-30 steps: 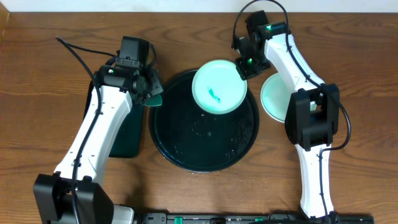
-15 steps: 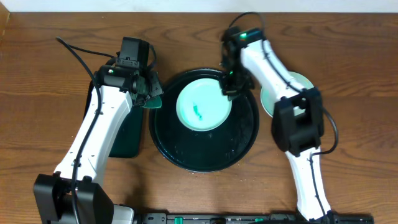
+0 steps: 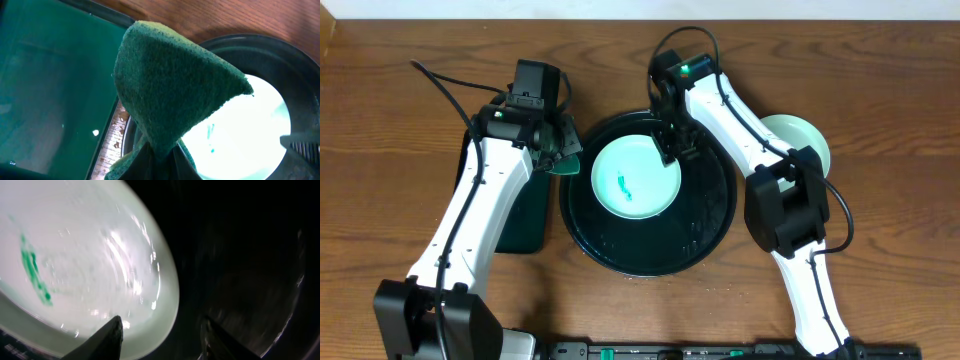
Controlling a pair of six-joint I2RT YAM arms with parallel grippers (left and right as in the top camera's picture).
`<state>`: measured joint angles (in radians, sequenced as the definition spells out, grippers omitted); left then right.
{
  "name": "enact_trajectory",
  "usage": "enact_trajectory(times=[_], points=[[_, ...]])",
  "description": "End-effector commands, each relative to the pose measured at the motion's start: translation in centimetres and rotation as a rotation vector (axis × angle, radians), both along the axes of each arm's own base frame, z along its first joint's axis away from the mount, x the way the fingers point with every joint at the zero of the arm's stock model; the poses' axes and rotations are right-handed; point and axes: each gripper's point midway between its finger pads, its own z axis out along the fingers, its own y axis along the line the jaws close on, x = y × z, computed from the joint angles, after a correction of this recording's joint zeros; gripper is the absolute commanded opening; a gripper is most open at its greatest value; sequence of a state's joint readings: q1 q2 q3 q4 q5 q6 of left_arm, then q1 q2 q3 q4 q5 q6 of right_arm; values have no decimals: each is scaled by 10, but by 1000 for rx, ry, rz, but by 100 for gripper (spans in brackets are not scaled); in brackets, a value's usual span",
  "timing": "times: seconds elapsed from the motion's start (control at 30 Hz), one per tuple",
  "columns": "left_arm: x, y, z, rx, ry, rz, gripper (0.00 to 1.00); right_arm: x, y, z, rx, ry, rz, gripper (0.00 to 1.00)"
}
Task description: Clean dirty plates on tray and stack at the side
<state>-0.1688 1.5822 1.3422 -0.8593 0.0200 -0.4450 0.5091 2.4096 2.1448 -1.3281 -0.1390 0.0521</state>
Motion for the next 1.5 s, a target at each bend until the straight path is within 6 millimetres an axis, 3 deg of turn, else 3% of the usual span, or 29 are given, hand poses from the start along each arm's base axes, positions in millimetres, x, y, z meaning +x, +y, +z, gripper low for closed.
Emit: enact_trajectory(times=[0.0,0.23,0.4,0.5,0.63,0.73,0.8,0.9,1.1,1.33,1.47], points=[[0,2,-3,14,6,-2,7,18,1,18,14,-117,138,44],[-4,1,-5,8,24,-2,7,17,-7,-2,3,-60,31,35],[-5,-1,-5,-1,26,3,7,2,1,-25,52,34,-36,17],[-5,-7,-5,-17,28,-9,7,-1,0,-36,51,51,-86,16],[-7,-17,-5,-15,29,-38,7,-10,-5,-50,33,89,-146,1],[-8,-22,-8,-13,37,-53,7,-11,-7,-50,37,107,-181,1],[-8,-25,-15,-9,55,-61,7,-12,4,-42,119,139,-164,1],[-7,-25,-23,-5,78,-61,7,-12,15,-28,181,151,-128,10],[-5,-26,-27,-6,82,-57,7,0,11,6,199,87,-2,25],[-4,-27,-27,-9,79,-58,7,16,-27,-9,61,22,23,31],[-2,-28,-27,-11,71,-58,7,11,-32,-26,45,38,21,31]])
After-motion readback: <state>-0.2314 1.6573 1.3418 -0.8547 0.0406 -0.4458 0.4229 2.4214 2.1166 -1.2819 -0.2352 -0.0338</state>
